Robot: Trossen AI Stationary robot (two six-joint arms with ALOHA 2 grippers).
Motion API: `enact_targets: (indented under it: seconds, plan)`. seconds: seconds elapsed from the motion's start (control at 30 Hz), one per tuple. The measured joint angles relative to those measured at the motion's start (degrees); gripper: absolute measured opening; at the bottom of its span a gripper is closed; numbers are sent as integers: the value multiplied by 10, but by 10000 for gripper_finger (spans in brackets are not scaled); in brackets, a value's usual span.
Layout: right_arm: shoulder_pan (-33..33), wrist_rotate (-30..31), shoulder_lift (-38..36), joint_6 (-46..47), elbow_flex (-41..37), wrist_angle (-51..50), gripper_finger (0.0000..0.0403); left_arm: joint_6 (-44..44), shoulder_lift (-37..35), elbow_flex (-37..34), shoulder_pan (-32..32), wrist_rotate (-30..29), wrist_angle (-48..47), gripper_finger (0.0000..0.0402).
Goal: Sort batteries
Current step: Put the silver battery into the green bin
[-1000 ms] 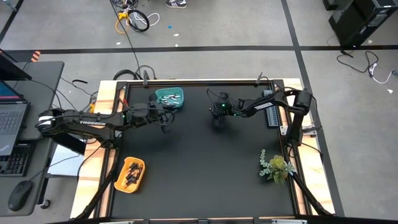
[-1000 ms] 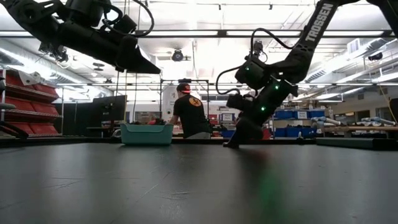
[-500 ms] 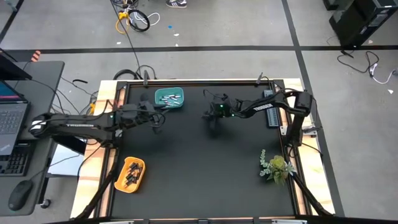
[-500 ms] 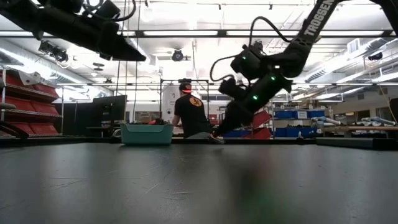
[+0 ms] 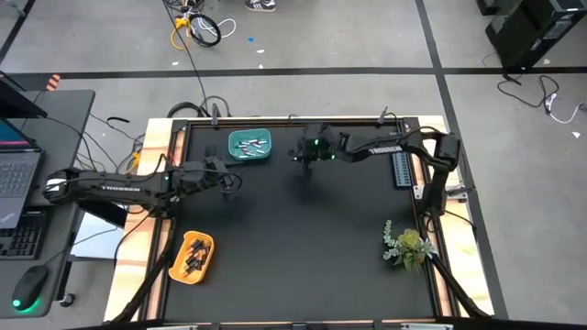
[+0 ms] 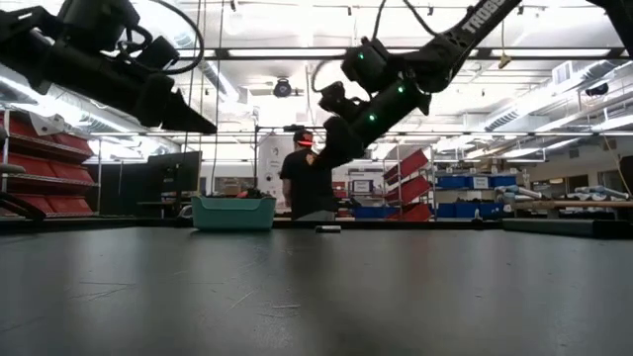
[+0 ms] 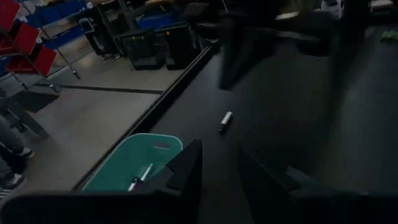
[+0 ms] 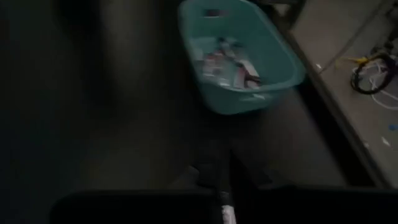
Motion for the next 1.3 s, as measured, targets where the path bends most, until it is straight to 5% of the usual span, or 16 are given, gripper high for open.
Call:
enact_targets:
  seconds: [0.23,0.43,0.67,1.0,1.3]
  plan:
    - [-98,-91,61,12,0,32,104,-16,0,-7,-3,15,25,115]
    - [-119,-87,109,2,7,25,164,-7,-1,-7,-5,15,38,115]
    - [-104,-47,103,-22,40,-103,142,-2,-1,-7,-7,13,48,115]
    - [-94,-41,100,-21,45,-146,118,12,-1,4,-7,12,54,115]
    - [-45,41,97,9,48,-220,113,10,-1,4,-7,12,53,115]
